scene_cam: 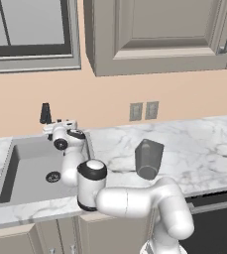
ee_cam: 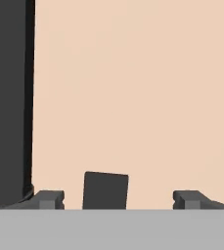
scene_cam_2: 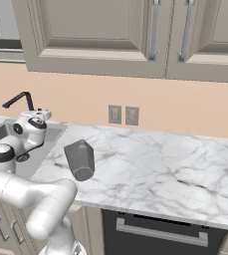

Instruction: Turn on the sink faucet and place the jug under the water for a few seconds to fill it up.

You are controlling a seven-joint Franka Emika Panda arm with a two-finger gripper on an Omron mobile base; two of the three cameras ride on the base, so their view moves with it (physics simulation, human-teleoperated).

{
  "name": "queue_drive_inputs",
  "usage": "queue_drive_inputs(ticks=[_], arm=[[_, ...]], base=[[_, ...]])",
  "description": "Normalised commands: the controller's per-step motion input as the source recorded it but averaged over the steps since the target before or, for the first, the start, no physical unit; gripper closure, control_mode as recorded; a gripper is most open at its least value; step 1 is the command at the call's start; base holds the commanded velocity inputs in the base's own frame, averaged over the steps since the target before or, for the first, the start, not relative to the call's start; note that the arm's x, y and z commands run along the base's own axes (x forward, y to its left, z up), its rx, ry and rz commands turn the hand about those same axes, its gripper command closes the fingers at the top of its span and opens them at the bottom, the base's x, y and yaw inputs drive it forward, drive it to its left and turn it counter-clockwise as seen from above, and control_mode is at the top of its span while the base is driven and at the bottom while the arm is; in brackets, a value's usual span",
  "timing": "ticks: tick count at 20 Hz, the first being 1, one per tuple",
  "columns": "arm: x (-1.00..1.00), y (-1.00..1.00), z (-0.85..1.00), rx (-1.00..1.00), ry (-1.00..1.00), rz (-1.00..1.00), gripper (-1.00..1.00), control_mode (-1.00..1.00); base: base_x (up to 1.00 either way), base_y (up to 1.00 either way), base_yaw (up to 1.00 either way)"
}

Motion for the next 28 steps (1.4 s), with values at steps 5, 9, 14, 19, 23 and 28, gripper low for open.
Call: queue_drive_inputs(ticks=[5,9,14,19,23,28], arm=[[0.2,0.13,-0.08,0.0,0.0,0.0,-1.0,-1.0],[0.19,0.05,-0.05,0.0,0.0,0.0,-1.0,-1.0],[0.08,0.05,-0.09,0.0,0.01,0.0,1.0,-1.0],[0.0,0.0,-0.01,0.0,0.0,0.0,1.0,-1.0],[0.0,0.0,0.0,0.0,0.0,0.0,1.0,-1.0],[-0.08,-0.01,0.0,0.01,0.0,-0.04,1.0,-1.0]], base=[[0.0,0.0,0.0],[0.0,0.0,0.0],[0.0,0.0,0.0],[0.0,0.0,0.0],[0.0,0.0,0.0],[0.0,0.0,0.0]])
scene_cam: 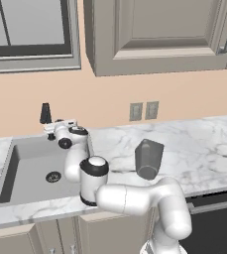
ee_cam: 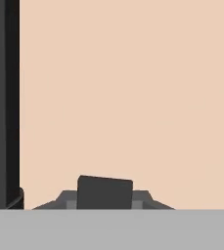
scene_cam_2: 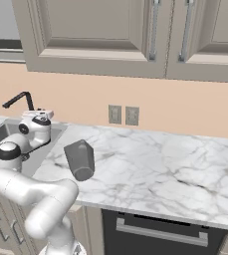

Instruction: Turn on the sink faucet and place the jug under the water for a few seconds to fill it up.

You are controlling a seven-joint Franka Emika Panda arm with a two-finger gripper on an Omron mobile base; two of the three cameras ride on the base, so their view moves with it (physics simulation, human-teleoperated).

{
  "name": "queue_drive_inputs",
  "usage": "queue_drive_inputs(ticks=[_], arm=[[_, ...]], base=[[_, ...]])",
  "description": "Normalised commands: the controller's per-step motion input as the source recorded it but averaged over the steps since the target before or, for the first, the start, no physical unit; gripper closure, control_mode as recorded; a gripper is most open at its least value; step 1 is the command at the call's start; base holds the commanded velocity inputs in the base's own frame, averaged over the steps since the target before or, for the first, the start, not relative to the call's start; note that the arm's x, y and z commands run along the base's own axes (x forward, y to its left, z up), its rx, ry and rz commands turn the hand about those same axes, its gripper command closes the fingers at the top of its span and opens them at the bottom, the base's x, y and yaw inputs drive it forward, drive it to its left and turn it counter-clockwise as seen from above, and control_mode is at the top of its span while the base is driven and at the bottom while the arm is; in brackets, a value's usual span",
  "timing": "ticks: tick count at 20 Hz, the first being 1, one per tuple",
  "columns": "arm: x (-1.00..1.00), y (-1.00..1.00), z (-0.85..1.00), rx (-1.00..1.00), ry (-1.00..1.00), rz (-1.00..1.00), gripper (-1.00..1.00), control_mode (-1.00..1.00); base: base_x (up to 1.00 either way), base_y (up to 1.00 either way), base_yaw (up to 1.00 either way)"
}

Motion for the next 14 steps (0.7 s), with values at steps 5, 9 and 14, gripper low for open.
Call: queue_drive_inputs(ticks=[5,9,14], arm=[[-0.02,-0.28,0.0,0.11,0.0,-0.12,1.0,-1.0],[-0.04,-0.49,-0.03,0.21,0.0,-0.14,1.0,-1.0],[-0.07,-0.48,-0.05,0.22,0.0,-0.12,1.0,-1.0]], base=[[0.0,0.0,0.0],[0.0,0.0,0.0],[0.0,0.0,0.0]])
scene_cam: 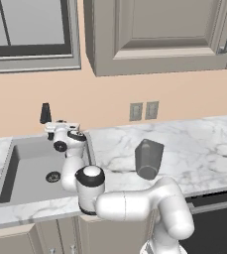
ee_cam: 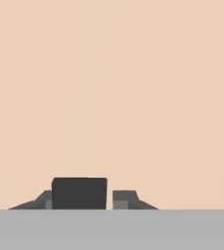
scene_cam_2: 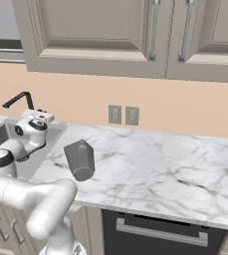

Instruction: Turn on the sink faucet and place the jug under the water for a few seconds to fill it up.

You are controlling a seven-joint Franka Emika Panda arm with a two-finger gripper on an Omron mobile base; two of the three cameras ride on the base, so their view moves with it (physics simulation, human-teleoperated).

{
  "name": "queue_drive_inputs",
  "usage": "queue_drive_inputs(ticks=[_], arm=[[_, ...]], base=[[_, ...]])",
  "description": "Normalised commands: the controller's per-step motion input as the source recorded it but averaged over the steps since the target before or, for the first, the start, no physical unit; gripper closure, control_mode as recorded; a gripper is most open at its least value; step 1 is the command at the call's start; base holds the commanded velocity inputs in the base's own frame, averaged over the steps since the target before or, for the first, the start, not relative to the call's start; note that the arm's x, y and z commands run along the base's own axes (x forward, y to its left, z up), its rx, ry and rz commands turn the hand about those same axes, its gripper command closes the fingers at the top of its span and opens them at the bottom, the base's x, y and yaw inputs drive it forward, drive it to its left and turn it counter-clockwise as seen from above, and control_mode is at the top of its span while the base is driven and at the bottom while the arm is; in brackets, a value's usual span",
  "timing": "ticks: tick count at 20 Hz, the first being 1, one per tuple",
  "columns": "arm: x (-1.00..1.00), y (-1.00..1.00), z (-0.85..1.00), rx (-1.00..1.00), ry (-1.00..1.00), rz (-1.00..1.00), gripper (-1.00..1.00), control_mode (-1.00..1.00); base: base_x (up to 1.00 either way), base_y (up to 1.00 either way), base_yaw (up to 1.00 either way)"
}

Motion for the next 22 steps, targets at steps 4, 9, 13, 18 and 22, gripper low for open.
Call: queue_drive_inputs(ticks=[4,9,13,18,22], arm=[[-0.04,-0.42,0.0,0.2,0.0,-0.1,1.0,-1.0],[0.0,-0.42,0.0,0.2,0.0,-0.09,1.0,-1.0],[0.0,-0.36,-0.04,0.16,0.04,-0.06,1.0,-1.0],[0.0,-0.24,-0.09,0.11,0.09,-0.04,1.0,-1.0],[0.0,-0.25,-0.1,0.11,0.06,-0.02,1.0,-1.0]], base=[[0.0,0.0,0.0],[0.0,0.0,0.0],[0.0,0.0,0.0],[0.0,0.0,0.0],[0.0,0.0,0.0]])
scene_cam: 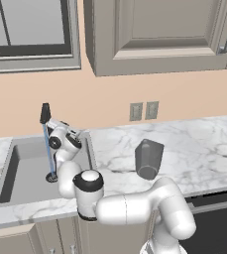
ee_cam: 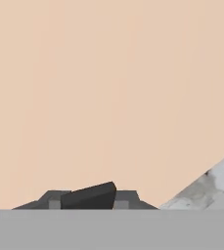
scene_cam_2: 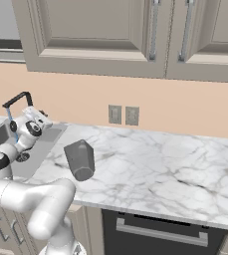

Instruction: Turn on the sink faucet and place the jug under the water for a few seconds to fill it up.

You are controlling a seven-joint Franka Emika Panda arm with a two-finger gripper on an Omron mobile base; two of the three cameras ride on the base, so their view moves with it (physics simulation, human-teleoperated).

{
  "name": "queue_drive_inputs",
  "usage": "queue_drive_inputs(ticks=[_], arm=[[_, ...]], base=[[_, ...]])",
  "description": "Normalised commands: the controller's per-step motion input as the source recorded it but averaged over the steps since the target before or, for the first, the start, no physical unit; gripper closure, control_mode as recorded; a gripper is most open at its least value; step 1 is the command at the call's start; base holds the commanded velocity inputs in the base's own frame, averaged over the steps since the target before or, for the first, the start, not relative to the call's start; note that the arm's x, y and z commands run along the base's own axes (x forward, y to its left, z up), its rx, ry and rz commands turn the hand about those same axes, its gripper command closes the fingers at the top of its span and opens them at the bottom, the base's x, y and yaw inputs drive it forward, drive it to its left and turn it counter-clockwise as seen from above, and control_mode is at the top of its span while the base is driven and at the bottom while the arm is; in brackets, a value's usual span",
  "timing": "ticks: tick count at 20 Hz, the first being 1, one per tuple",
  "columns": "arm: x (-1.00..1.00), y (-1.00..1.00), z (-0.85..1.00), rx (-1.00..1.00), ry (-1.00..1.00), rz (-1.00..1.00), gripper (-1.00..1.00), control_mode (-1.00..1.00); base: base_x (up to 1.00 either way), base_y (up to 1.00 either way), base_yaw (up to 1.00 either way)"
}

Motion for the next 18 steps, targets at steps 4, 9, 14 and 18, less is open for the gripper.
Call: queue_drive_inputs(ticks=[4,9,14,18], arm=[[0.0,-0.11,-0.14,0.05,0.06,-0.02,-1.0,-1.0],[-0.05,-0.01,-0.06,0.0,0.03,0.0,-1.0,-1.0],[-0.42,-0.27,0.03,0.0,-0.16,0.0,-1.0,-1.0],[-0.49,-0.31,0.25,0.0,-0.22,0.0,-1.0,-1.0]], base=[[0.0,0.0,0.0],[0.0,0.0,0.0],[0.0,0.0,0.0],[0.0,0.0,0.0]])
